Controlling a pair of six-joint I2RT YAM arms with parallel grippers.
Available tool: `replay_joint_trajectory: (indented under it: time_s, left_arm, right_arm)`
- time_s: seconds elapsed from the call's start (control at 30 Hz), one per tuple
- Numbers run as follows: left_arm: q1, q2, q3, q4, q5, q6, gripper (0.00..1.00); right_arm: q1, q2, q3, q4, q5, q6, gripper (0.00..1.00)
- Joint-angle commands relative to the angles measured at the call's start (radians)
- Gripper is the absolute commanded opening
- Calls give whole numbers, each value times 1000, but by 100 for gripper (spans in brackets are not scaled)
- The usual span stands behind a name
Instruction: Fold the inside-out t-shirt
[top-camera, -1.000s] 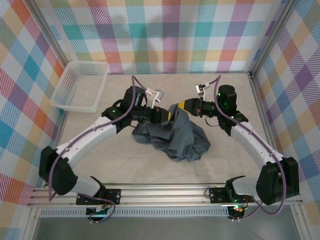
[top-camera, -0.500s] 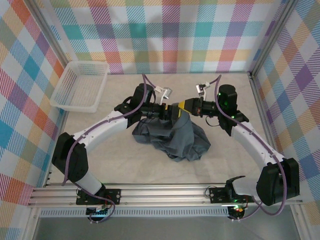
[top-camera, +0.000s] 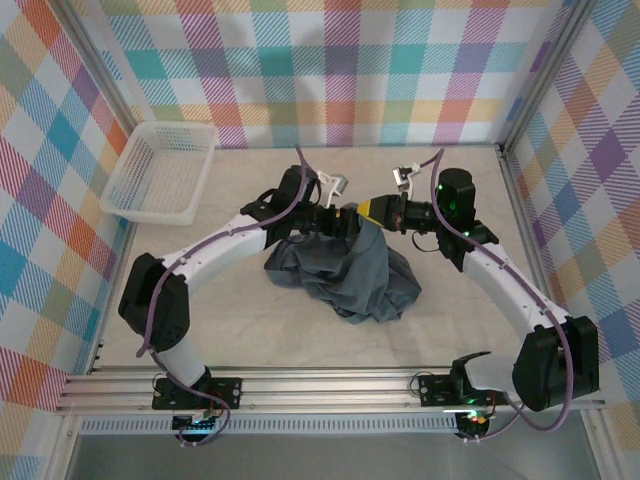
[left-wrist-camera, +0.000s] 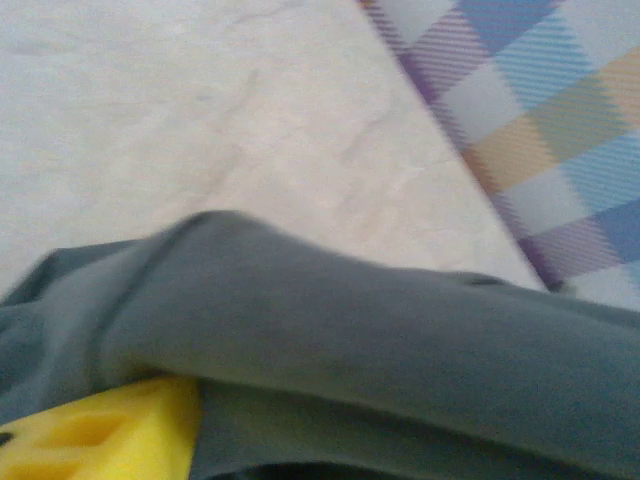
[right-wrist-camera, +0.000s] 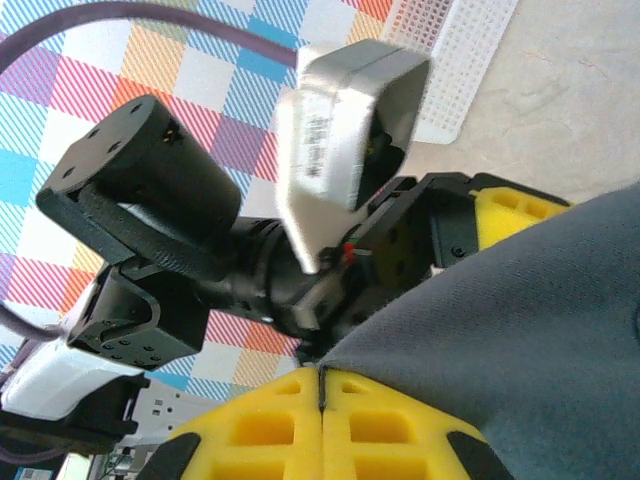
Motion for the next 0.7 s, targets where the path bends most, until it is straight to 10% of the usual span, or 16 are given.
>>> replay_joint_trajectory:
  time_s: [0.0,0.17,0.5,0.67]
  left_arm:
    - [-6,27,68,-89,-176,50,54]
    - [-6,24,98,-62,-153,60,2]
    - [68,-86,153,-148,373,-202,0]
    - [79,-124,117,-73,430,-317,0]
  right_arm:
    - [3,-26,44,21,-33,1,0]
    - [2,-36,46,-11,-24,-14,0]
    - [-172,300,276,-700,96,-469,1]
    - [-171,369,285,-543,-67,-385,28]
